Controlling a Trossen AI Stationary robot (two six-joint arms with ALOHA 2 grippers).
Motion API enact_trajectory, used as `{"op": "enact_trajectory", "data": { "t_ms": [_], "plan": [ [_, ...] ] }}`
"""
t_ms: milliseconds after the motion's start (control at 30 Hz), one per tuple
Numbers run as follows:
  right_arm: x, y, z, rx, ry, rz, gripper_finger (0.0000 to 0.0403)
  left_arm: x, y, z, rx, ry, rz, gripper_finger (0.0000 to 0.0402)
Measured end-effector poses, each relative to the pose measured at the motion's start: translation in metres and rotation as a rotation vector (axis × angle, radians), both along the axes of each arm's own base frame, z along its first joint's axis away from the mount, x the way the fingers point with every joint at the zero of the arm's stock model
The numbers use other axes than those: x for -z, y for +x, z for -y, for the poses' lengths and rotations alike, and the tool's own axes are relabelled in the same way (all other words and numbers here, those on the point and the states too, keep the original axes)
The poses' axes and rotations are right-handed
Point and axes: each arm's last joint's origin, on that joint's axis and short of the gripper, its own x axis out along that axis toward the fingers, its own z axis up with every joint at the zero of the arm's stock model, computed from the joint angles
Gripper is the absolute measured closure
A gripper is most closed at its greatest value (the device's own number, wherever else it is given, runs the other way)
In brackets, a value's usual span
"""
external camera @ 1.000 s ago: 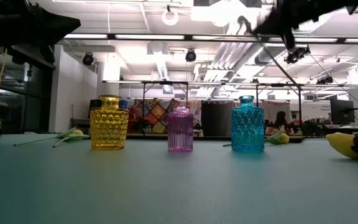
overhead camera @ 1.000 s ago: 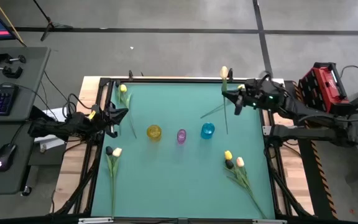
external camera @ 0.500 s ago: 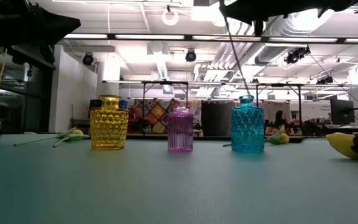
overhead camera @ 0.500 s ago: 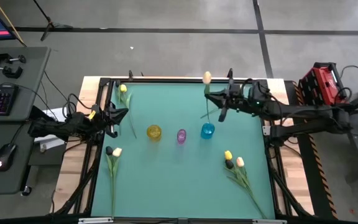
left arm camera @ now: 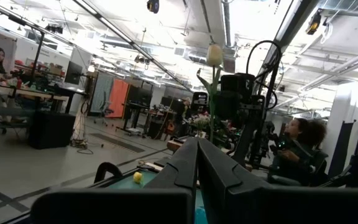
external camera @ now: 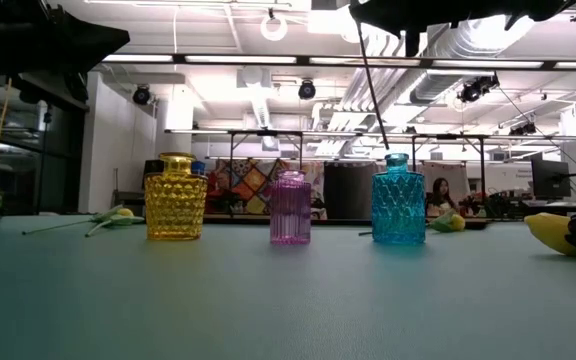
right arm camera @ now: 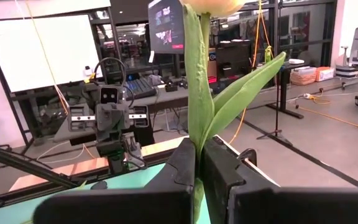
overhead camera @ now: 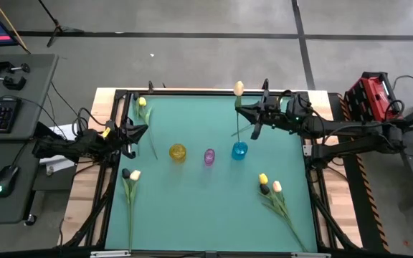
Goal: Sort flowers into vase by color
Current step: Put the top light orange tulip into the blue flower vase
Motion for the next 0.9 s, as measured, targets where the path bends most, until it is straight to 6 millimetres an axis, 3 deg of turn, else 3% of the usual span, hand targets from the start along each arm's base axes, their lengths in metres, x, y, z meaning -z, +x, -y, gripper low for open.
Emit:
{"op": "enact_trajectory", "data": {
  "t_ms": [900],
  "plan": [
    [0.0087,-0.0018,-0.0013,-0.028,0.045,-0.095,0.0390,0.0000,0.0000,0.0000,0.000,0.000,0.000,0.0401]
  ]
}}
